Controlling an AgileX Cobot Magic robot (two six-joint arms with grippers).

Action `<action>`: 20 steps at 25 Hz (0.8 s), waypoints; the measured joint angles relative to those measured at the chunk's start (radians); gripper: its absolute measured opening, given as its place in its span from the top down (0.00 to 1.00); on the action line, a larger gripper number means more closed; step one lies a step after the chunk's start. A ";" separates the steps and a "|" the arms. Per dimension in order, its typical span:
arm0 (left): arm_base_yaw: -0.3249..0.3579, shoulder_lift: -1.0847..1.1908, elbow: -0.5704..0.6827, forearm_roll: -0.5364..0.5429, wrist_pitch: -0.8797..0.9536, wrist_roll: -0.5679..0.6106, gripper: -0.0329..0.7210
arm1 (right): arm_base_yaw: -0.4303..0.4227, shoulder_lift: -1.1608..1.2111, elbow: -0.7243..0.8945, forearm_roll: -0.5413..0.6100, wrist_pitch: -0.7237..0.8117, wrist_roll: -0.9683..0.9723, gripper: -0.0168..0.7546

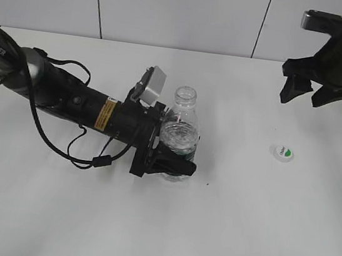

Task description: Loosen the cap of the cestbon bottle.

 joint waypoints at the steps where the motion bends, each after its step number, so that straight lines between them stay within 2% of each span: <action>1: 0.000 -0.001 0.000 -0.003 -0.009 0.000 0.29 | 0.000 0.000 -0.006 -0.002 0.002 0.000 0.30; 20: 0.001 -0.143 0.000 -0.002 -0.041 -0.062 0.29 | 0.000 -0.022 -0.013 -0.005 0.007 0.000 0.30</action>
